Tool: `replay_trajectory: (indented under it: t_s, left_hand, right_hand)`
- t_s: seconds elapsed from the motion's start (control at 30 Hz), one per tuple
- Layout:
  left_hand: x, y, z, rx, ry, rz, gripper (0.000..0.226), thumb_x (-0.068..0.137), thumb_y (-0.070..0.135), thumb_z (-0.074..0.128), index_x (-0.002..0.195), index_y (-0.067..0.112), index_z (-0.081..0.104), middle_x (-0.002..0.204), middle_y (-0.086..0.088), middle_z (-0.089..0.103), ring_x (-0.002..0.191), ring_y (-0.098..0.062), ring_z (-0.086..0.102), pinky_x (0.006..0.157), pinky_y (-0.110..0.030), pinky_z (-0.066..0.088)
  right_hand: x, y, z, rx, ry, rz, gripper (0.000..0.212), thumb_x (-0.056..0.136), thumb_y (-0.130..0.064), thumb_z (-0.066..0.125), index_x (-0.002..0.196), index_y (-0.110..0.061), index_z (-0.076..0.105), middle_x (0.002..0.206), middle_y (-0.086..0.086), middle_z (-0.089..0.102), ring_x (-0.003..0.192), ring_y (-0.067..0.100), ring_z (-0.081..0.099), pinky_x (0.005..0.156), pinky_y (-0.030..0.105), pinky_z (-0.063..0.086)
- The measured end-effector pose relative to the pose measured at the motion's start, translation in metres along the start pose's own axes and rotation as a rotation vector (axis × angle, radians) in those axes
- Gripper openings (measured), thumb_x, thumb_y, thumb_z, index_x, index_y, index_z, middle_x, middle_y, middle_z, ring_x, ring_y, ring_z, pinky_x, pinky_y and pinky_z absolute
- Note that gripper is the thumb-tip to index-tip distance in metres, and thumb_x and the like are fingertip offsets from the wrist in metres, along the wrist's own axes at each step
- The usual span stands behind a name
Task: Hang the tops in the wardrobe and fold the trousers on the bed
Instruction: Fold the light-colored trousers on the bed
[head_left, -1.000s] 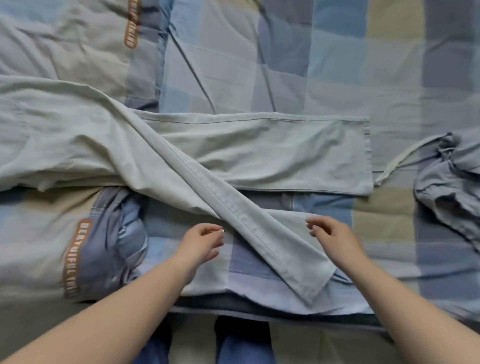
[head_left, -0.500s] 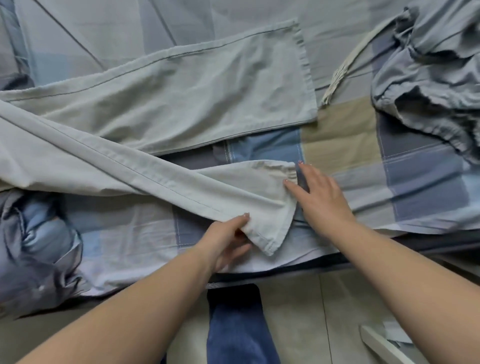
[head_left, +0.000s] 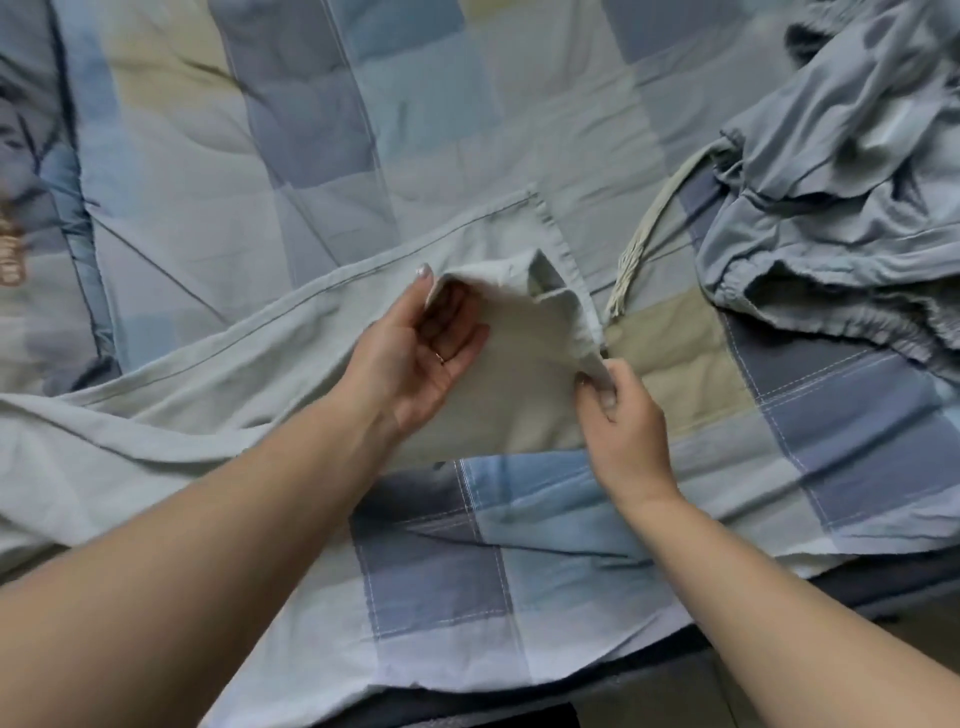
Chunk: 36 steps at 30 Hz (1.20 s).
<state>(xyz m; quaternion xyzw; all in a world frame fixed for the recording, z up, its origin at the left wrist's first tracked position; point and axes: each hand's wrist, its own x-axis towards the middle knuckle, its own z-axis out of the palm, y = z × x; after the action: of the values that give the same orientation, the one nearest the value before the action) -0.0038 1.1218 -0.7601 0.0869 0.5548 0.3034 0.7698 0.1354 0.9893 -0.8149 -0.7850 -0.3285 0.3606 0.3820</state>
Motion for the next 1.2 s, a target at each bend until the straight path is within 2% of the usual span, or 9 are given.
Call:
replay_trajectory:
  t_s: [0.07,0.2,0.37,0.53,0.63,0.73,0.87,1.0,1.2]
  left_hand:
    - [0.016,0.024,0.021,0.103,0.004,0.074,0.024,0.096,0.033,0.052,0.080,0.018,0.061,0.066,0.007,0.071,0.065,-0.005,0.070,0.064,-0.026,0.058]
    - [0.049,0.058,0.064,0.320,-0.004,0.144,0.025,0.101,0.036,0.044,0.088,0.020,0.058,0.064,0.012,0.070,0.064,0.001,0.068,0.064,-0.020,0.053]
    - [0.086,0.074,0.105,0.540,0.047,0.161,0.029,0.102,0.034,0.041,0.082,0.020,0.056,0.059,0.011,0.067,0.055,-0.002,0.064,0.058,-0.018,0.049]
    - [0.105,0.052,0.084,0.662,0.063,0.219,0.011,0.098,0.033,0.052,0.098,0.024,0.056,0.097,0.008,0.064,0.091,-0.006,0.064,0.076,-0.027,0.049]
    - [0.091,0.019,0.031,0.572,0.169,0.211,0.012,0.097,0.031,0.053,0.091,0.022,0.059,0.093,0.007,0.066,0.085,-0.005,0.067,0.072,-0.024,0.052]
    - [0.062,-0.021,-0.041,0.424,0.312,0.001,0.018,0.097,0.034,0.052,0.090,0.019,0.059,0.074,0.008,0.068,0.067,-0.003,0.068,0.063,-0.023,0.052]
    - [0.029,-0.060,-0.112,0.317,0.422,-0.190,0.018,0.096,0.035,0.054,0.097,0.018,0.060,0.099,0.001,0.065,0.091,-0.013,0.064,0.069,-0.030,0.049]
    - [0.024,-0.065,-0.131,0.075,0.470,-0.057,0.010,0.095,0.028,0.056,0.097,0.019,0.059,0.107,-0.003,0.064,0.100,-0.016,0.062,0.075,-0.035,0.051]
    - [0.033,-0.045,-0.124,-0.127,0.656,0.163,0.019,0.096,0.017,0.056,0.078,0.019,0.049,0.079,0.002,0.055,0.077,-0.008,0.058,0.093,-0.033,0.049]
  right_hand:
    - [0.023,-0.016,0.002,0.108,0.037,0.030,0.003,0.093,-0.021,0.057,0.090,-0.020,0.058,0.075,-0.014,0.061,0.066,-0.005,0.054,0.060,0.009,0.040]
    - [0.074,-0.029,-0.002,0.119,0.070,0.094,0.018,0.092,-0.029,0.058,0.082,-0.015,0.059,0.068,-0.005,0.056,0.066,0.013,0.049,0.059,0.026,0.035]
    - [0.120,-0.021,-0.004,0.036,0.084,0.207,0.026,0.090,-0.036,0.059,0.072,-0.018,0.055,0.062,-0.007,0.049,0.057,0.008,0.043,0.046,0.015,0.033]
    - [0.140,0.004,-0.001,-0.045,0.062,0.346,0.014,0.090,-0.027,0.059,0.091,-0.016,0.067,0.089,0.005,0.067,0.084,0.024,0.059,0.072,0.029,0.044]
    - [0.136,0.022,-0.006,-0.003,0.079,0.403,0.014,0.089,-0.028,0.059,0.098,-0.022,0.069,0.104,0.003,0.069,0.096,0.023,0.060,0.084,0.031,0.047]
    - [0.121,0.030,-0.003,0.075,0.059,0.454,0.019,0.087,-0.039,0.059,0.077,-0.023,0.060,0.084,-0.003,0.065,0.080,0.018,0.056,0.065,0.026,0.043]
    - [0.109,0.029,0.003,0.452,-0.061,0.609,0.023,0.088,-0.039,0.062,0.086,-0.016,0.064,0.101,0.003,0.071,0.098,0.020,0.063,0.084,0.037,0.052]
    - [0.102,0.024,0.015,0.869,-0.051,0.629,0.006,0.088,-0.027,0.066,0.093,-0.025,0.064,0.092,-0.008,0.073,0.093,0.013,0.067,0.077,0.037,0.056]
    - [0.091,0.017,0.031,0.876,0.168,0.660,0.018,0.088,0.002,0.061,0.084,-0.016,0.060,0.087,-0.001,0.065,0.078,0.010,0.063,0.075,0.029,0.054]
